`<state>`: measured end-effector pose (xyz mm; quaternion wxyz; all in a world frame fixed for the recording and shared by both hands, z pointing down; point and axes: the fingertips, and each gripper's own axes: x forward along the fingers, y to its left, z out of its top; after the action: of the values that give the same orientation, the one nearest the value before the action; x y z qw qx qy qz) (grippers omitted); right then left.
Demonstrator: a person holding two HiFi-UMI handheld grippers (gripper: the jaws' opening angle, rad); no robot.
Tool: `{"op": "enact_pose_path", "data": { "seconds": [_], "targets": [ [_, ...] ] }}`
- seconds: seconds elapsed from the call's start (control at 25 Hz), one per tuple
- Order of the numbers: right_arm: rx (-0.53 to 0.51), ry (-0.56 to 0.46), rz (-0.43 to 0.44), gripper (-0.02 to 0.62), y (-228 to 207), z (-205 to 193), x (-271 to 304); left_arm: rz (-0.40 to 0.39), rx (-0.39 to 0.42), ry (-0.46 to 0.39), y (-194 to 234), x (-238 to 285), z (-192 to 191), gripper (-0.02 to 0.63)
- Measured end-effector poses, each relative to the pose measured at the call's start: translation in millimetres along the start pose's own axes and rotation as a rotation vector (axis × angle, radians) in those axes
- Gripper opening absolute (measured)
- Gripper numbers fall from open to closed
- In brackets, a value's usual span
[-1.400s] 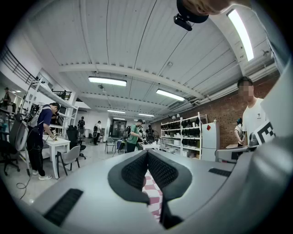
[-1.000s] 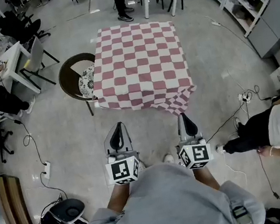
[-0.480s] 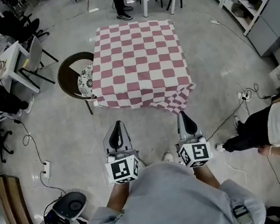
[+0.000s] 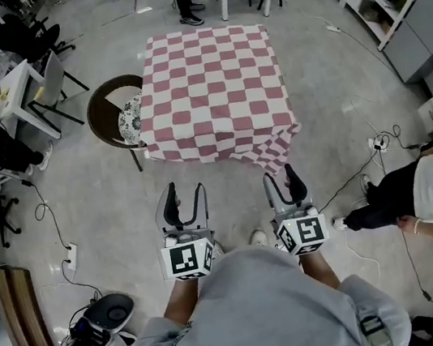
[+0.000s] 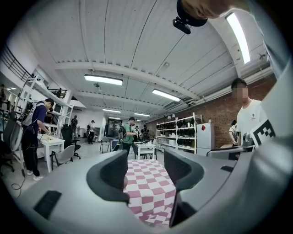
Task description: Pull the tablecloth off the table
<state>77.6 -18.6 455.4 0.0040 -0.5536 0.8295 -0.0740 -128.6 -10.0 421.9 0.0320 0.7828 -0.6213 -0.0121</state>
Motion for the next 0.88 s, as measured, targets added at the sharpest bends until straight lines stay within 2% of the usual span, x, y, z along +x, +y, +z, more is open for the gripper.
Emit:
{"op": "enact_pose_path", "data": {
  "seconds": [0.28, 0.52, 0.68, 0.88],
  "targets": [
    [-0.019, 0.008, -0.009, 0.224, -32, -2, -11, -0.027, 0.038, 0.031, -27, 5, -14, 0.244],
    [-0.025, 0.026, 0.022, 0.225, -60, -10, -15, 0.002, 0.054, 0.027, -48, 14, -20, 0.245],
    [-0.098, 0.054, 0.050, 0.225, -75, -17, -8, 0.017, 0.096, 0.042, -59, 24, -27, 0.245],
    [-0.188, 0.100, 0.105, 0.230, -81, -31, 19, 0.033, 0.190, 0.088, -56, 44, -44, 0.245]
  ]
}}
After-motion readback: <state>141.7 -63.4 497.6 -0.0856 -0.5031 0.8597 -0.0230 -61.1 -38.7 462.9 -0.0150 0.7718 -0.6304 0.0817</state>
